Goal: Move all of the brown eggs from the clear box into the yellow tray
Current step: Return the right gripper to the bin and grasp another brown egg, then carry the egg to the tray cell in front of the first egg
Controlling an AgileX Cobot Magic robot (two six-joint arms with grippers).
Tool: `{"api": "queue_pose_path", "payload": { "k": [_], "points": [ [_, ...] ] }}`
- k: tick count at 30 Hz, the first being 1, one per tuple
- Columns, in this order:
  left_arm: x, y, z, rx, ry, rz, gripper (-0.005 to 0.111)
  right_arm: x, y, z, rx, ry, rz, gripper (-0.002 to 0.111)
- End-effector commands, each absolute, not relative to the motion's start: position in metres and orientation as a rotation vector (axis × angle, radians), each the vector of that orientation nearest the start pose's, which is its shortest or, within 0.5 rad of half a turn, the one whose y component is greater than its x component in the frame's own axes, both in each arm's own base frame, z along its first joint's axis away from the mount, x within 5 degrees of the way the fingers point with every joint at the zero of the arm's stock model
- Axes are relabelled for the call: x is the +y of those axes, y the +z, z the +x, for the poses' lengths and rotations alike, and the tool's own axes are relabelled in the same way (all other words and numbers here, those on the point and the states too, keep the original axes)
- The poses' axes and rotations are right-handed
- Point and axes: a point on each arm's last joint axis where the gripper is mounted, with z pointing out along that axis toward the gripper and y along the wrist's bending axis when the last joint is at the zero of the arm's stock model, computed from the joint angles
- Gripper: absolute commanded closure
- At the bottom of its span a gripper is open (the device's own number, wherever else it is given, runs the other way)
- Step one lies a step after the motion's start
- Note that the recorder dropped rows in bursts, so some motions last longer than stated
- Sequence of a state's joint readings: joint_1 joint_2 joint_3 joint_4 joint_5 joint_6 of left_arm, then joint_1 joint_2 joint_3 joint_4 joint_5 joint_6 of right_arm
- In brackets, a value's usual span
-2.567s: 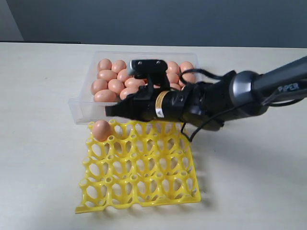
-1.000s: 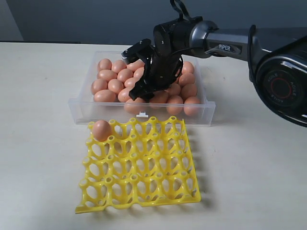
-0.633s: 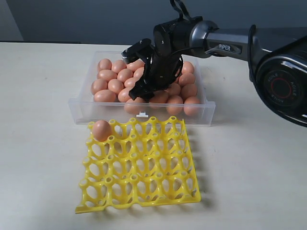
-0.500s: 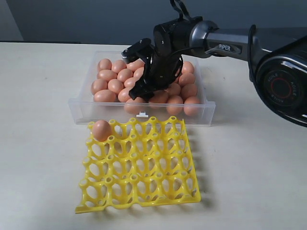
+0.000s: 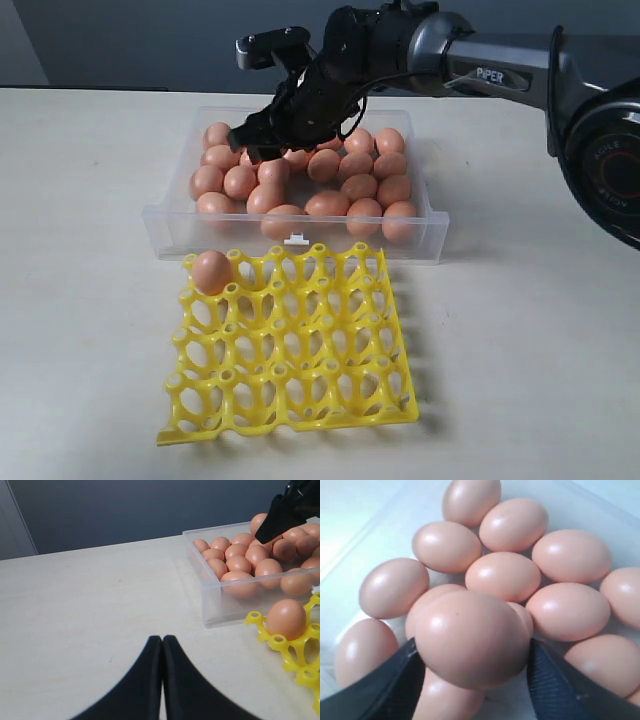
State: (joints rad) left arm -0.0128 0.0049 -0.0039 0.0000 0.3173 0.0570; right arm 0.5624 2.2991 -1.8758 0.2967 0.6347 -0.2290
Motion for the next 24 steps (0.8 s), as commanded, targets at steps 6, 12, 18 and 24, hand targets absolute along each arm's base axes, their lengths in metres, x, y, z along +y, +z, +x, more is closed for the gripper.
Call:
{"api": "queue_pose_path", "payload": {
  "k": [6,12,18,24],
  "points": [
    [0.000,0.185,0.054,1.790,0.034,0.058,0.106,0.291,0.192,0.412,2.389,0.678,-0.719,0.109],
    [0.000,0.185,0.054,1.790,0.034,0.058,0.106,0.283,0.207,0.385,2.296,0.797,-0.741,0.109],
    [0.000,0.185,0.054,1.790,0.034,0.058,0.106,0.268,0.234,0.347,2.196,0.922,-0.747,0.109],
    [0.000,0.185,0.054,1.790,0.034,0.058,0.106,0.249,0.229,0.306,2.199,1.044,-0.714,0.109]
  ]
}}
